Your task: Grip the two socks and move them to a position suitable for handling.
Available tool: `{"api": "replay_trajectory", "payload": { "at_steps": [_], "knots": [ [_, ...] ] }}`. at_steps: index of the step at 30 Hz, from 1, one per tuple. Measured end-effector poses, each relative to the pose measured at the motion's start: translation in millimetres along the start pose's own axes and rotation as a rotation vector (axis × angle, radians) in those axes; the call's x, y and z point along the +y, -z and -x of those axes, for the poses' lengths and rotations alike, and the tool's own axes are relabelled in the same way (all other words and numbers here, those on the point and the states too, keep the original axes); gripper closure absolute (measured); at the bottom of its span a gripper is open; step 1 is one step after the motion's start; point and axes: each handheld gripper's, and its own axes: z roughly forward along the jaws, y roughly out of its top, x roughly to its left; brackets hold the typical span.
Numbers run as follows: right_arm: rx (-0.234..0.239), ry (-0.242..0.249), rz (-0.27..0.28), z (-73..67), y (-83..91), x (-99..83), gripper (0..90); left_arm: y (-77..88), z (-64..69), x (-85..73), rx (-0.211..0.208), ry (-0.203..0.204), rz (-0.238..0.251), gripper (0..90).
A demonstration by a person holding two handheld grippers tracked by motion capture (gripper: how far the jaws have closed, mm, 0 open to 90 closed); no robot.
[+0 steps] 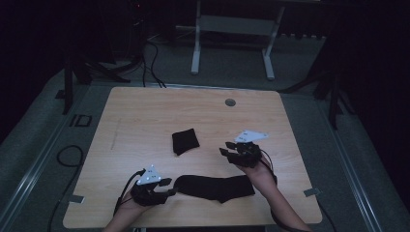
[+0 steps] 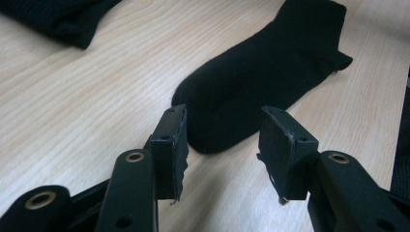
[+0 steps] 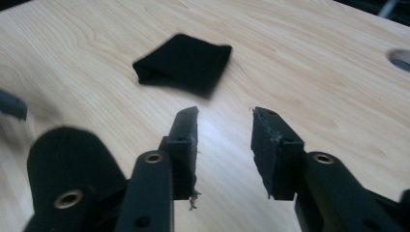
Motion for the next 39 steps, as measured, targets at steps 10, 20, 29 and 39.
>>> {"api": "replay_trajectory", "payload": {
  "at_steps": [10, 20, 29, 39],
  "knots": [
    [0.037, 0.023, -0.045, -4.4, -66.2, 47.9, 54.8, 2.5, 0.0, -3.5, 0.010, 0.018, 0.011, 52.5],
    [0.057, 0.032, -0.136, -15.4, -138.6, 64.9, 41.8, 1.5, -2.5, -2.8, 0.009, 0.025, 0.027, 49.3],
    [0.039, 0.012, -0.204, -24.3, -182.0, 66.6, 33.6, 3.2, -5.5, -6.2, 0.018, 0.041, 0.034, 44.1],
    [0.033, 0.098, -0.244, -35.4, -187.3, 55.4, 62.4, 5.0, -10.2, -6.2, 0.035, 0.068, 0.044, 42.9]
  ]
}}
